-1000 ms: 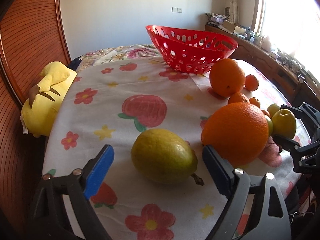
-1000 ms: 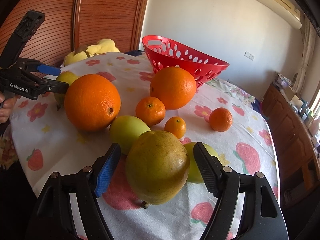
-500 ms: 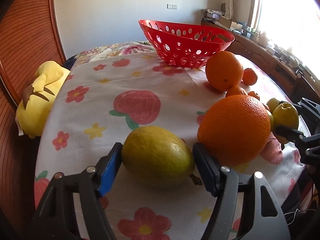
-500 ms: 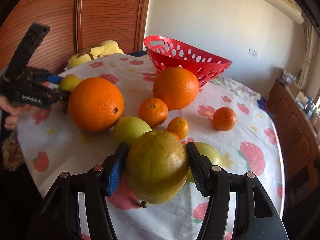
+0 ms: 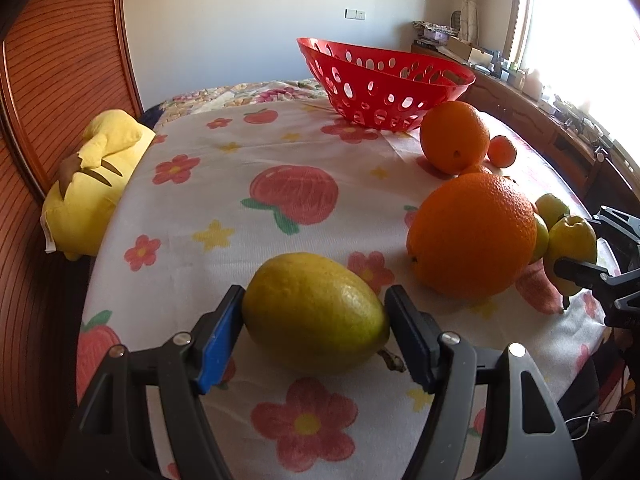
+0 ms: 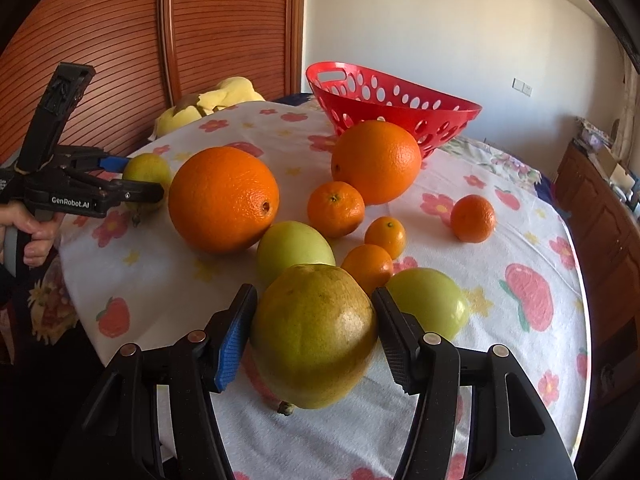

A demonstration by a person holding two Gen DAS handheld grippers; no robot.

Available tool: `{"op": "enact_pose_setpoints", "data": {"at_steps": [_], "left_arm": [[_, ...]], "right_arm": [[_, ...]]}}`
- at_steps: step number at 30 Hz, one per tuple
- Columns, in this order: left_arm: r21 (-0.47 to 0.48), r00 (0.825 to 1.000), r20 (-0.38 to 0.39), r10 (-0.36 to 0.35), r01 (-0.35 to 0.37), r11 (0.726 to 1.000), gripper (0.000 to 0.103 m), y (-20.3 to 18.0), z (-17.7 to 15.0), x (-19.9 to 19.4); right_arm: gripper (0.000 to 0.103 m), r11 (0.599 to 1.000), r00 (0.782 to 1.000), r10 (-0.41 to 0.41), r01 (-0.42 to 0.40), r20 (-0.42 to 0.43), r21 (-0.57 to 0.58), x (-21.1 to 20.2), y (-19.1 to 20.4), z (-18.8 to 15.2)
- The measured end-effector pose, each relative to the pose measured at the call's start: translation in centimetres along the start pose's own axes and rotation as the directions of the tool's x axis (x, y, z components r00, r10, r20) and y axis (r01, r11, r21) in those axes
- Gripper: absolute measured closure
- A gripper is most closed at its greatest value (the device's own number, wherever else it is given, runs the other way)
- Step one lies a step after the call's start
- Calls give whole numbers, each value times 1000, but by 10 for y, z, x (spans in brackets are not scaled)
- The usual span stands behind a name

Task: Organize fruits
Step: 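Lift the pear and lemon and carry both over the red basket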

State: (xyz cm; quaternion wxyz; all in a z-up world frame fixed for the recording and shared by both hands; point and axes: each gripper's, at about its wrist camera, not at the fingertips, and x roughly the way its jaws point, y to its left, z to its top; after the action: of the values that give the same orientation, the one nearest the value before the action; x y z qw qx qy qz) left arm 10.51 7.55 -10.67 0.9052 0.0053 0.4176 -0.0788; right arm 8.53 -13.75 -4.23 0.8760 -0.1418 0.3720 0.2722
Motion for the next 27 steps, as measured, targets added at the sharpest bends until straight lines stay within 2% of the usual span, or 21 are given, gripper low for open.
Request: {"op": "enact_pose_setpoints", "data": {"at_steps": [7, 15, 27], "left_arm": [[-1, 1000, 2, 6, -6, 1000, 32, -1, 1, 1], [-7, 999, 33, -4, 4, 1000, 33, -2, 2, -3], [2, 990, 138, -24, 24, 1000, 33, -2, 27, -42]], "right_arm": [[37, 1000, 1000, -15, 15, -18, 21, 5, -5, -4], [41, 999, 1000, -11, 11, -9, 34, 3, -10, -6], [41, 999, 996, 6, -11, 92, 53, -30, -24, 23]]}}
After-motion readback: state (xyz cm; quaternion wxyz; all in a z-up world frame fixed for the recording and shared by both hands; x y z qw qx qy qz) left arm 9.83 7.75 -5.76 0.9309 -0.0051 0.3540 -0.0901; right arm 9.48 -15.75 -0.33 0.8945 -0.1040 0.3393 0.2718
